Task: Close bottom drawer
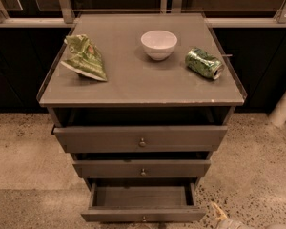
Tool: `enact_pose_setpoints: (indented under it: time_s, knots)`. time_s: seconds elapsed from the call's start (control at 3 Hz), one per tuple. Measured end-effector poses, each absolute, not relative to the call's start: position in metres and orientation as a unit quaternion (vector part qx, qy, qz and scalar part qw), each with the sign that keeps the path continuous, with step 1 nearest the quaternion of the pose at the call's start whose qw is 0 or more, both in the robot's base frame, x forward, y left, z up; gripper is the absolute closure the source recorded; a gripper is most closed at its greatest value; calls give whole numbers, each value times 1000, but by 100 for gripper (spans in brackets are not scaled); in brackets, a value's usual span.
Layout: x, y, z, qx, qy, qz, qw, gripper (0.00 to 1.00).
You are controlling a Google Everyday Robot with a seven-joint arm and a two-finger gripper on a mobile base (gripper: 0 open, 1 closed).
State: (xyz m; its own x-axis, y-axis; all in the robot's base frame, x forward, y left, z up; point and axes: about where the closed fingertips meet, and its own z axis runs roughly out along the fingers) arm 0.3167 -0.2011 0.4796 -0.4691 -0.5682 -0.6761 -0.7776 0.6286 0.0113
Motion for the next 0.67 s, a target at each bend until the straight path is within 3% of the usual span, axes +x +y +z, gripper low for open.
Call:
enact_pose_setpoints:
  time_s: [0.67]
  knots:
    - [329, -202, 452, -372, 850, 185, 322, 0]
